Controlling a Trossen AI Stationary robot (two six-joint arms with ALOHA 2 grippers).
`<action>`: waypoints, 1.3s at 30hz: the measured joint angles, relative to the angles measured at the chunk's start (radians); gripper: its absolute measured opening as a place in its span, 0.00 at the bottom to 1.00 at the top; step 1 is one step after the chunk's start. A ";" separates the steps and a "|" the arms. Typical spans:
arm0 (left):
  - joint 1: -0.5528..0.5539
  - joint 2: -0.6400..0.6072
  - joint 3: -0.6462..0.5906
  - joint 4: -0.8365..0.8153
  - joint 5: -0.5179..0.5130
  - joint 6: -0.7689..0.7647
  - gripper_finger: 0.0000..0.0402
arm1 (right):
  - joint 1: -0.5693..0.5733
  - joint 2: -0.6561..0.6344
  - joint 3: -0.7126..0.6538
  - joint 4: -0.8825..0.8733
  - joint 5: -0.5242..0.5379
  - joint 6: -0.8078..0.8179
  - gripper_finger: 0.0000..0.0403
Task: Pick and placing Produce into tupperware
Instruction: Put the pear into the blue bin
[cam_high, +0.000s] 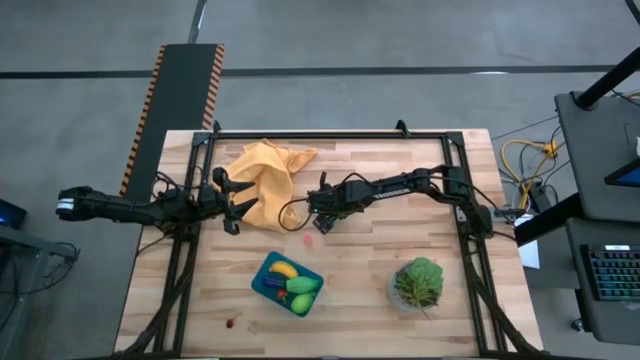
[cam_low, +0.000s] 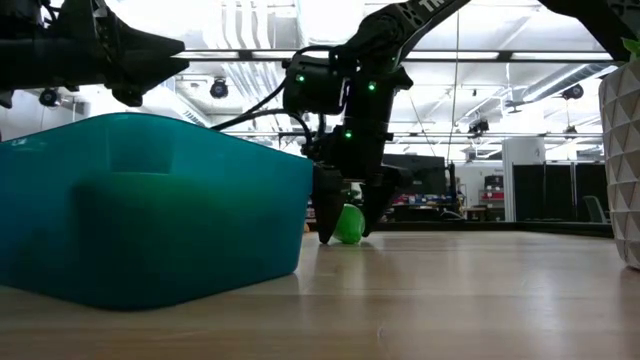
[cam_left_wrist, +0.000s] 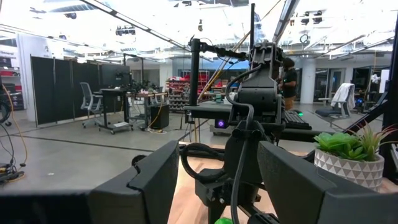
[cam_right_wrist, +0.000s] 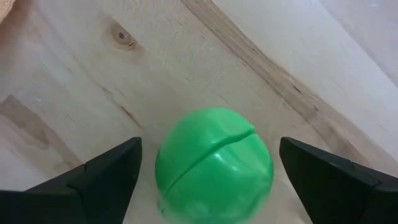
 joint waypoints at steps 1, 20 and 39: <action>0.000 0.000 0.000 0.000 0.000 0.000 0.51 | 0.000 0.000 0.000 0.001 0.000 0.000 0.91; 0.000 0.000 0.000 0.000 0.000 0.000 0.51 | 0.001 0.002 0.000 0.009 0.000 -0.008 0.63; 0.000 0.000 0.000 0.000 0.000 0.000 0.51 | 0.000 0.002 0.003 0.002 0.000 -0.030 0.55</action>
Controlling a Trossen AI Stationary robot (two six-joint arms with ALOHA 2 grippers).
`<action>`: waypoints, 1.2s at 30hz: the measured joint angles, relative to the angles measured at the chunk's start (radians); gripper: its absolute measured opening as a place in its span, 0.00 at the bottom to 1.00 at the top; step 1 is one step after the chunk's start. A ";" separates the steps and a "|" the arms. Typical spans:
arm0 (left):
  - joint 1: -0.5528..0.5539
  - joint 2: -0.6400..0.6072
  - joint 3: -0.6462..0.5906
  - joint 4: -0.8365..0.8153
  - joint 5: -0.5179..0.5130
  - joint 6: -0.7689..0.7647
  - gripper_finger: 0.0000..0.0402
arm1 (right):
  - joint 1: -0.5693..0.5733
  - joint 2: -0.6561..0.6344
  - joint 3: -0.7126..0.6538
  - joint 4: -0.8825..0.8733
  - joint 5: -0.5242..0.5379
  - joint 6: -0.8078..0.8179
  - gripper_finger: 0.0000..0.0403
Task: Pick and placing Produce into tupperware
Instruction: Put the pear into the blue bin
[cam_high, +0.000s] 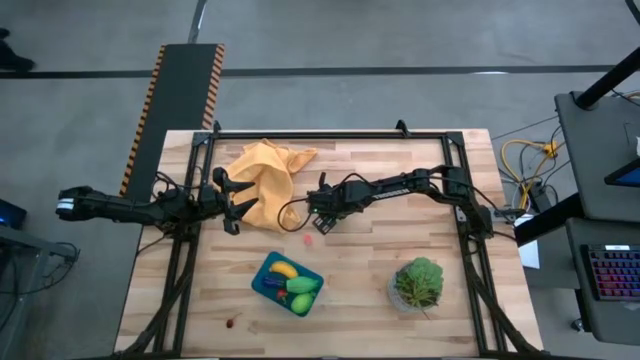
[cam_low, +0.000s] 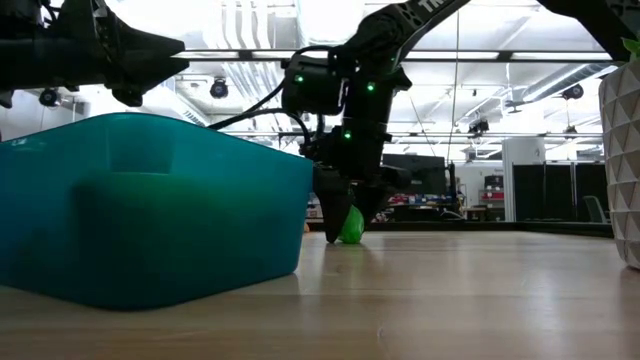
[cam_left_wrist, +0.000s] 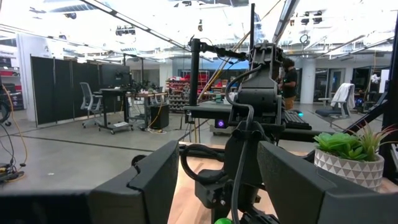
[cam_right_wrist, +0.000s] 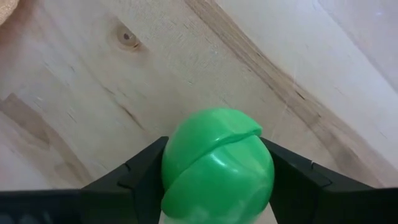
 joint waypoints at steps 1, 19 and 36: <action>0.000 0.000 0.000 0.000 0.000 0.000 0.51 | 0.001 0.000 0.003 -0.003 0.000 -0.001 0.55; 0.000 0.002 0.000 0.001 0.000 0.001 0.51 | 0.067 -0.054 0.127 0.025 -0.027 -0.167 0.54; 0.000 0.006 0.000 0.000 0.000 0.001 0.51 | 0.277 -0.053 0.289 0.231 -0.049 -0.290 0.54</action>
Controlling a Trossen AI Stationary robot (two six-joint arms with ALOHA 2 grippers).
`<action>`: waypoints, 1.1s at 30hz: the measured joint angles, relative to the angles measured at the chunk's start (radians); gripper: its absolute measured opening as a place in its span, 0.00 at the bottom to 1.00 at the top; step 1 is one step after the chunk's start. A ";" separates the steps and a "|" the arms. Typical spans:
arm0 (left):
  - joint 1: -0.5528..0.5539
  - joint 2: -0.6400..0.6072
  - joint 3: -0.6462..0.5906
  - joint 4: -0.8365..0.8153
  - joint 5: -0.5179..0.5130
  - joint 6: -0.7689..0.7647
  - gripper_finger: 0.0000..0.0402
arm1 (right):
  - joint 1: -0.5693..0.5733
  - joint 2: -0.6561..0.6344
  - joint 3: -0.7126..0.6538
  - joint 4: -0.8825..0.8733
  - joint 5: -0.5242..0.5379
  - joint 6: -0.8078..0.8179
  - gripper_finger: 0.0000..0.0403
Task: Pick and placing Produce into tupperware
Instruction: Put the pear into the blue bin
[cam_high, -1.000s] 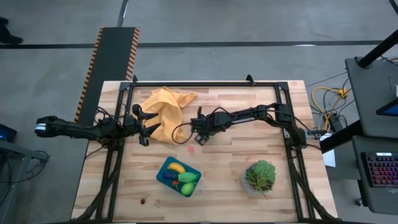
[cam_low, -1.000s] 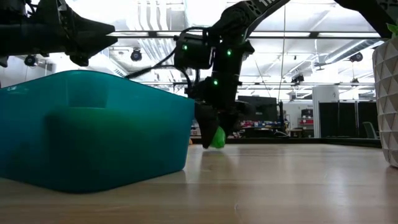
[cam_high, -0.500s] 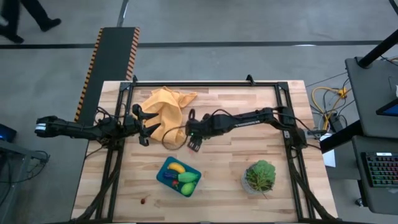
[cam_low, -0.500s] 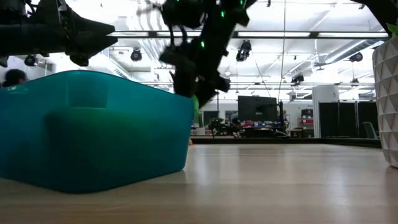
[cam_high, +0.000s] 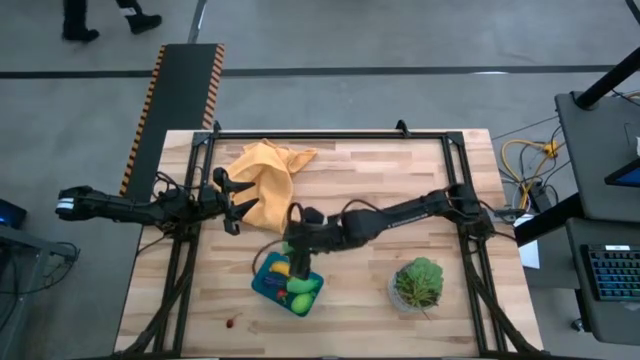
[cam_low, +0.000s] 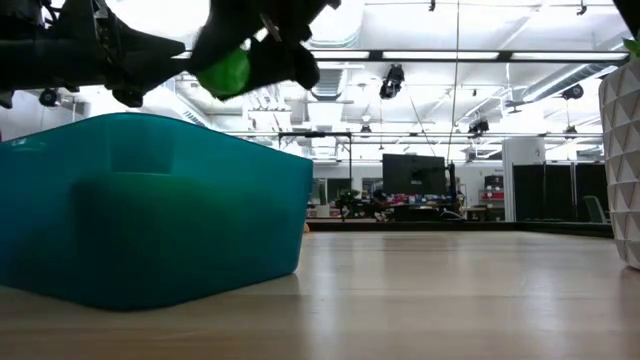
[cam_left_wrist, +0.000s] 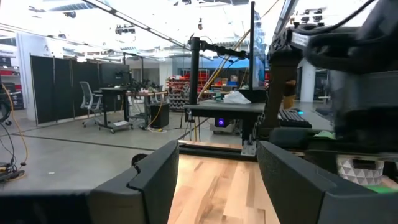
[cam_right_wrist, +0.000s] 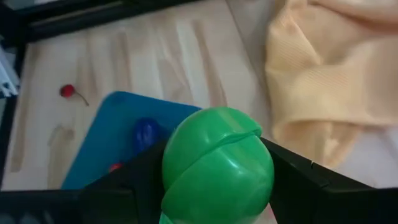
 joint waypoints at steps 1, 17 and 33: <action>0.000 0.000 0.000 0.000 0.000 0.000 0.51 | 0.010 0.002 0.000 0.016 0.000 -0.003 0.54; 0.000 0.000 0.000 0.002 0.000 0.000 0.51 | 0.081 0.129 -0.002 0.270 0.000 -0.059 0.54; 0.000 0.000 0.000 0.000 0.000 0.001 0.51 | 0.084 0.209 -0.002 0.401 -0.110 -0.051 0.54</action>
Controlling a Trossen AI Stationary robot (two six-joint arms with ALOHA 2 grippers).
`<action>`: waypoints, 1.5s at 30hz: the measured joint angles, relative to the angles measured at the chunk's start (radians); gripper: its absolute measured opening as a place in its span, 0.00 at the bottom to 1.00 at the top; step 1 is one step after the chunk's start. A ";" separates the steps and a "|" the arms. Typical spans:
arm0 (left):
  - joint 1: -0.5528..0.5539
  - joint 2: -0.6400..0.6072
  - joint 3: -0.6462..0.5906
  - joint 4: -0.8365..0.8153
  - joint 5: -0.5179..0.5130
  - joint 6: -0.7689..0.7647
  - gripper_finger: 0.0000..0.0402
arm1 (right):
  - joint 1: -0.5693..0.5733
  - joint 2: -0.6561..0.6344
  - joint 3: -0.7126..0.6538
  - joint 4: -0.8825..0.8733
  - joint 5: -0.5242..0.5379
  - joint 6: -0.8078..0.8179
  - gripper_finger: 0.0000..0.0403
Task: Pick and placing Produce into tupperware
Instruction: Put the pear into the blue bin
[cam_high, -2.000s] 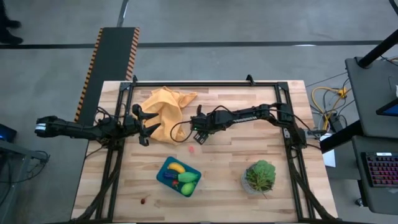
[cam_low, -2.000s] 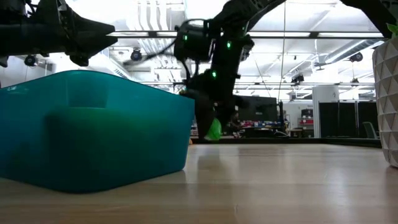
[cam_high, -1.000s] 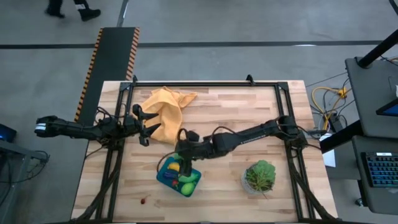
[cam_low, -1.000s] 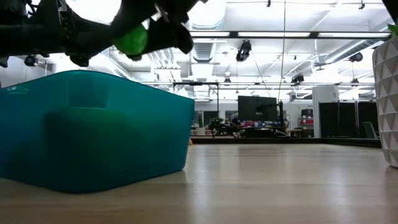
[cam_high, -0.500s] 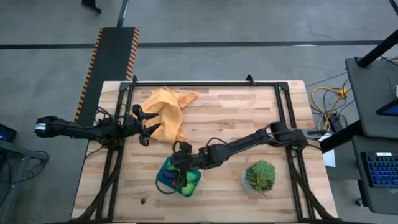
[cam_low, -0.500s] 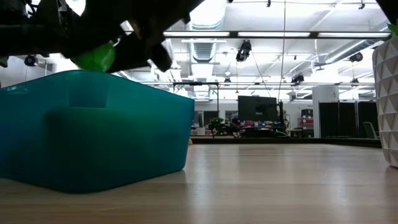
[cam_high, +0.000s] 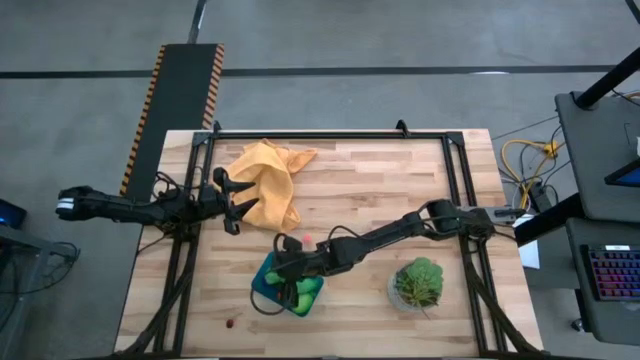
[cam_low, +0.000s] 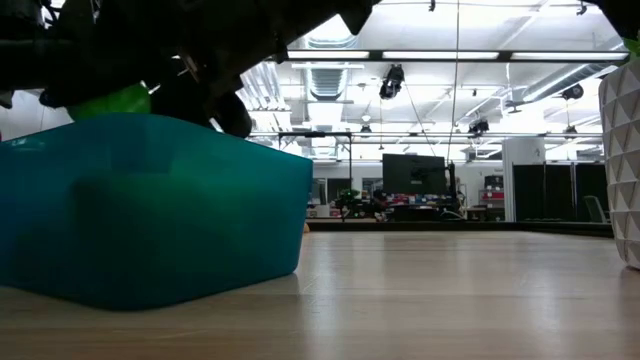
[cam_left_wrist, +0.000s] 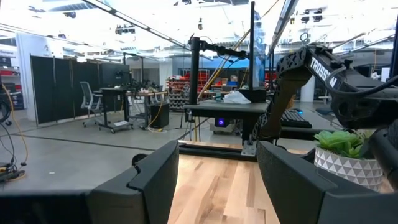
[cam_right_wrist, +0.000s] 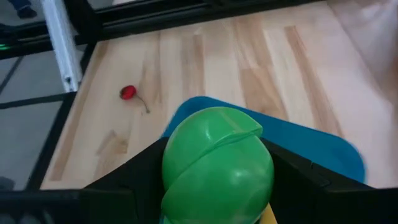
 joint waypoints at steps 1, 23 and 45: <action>0.000 0.000 0.000 0.001 0.000 0.000 0.51 | 0.000 0.000 0.000 0.005 -0.011 0.000 0.54; 0.000 0.000 0.000 0.001 0.000 0.000 0.51 | 0.028 0.001 -0.020 0.011 -0.022 0.008 0.54; 0.000 0.001 0.000 0.001 0.000 0.000 0.51 | 0.050 0.001 -0.059 0.016 -0.044 0.022 0.62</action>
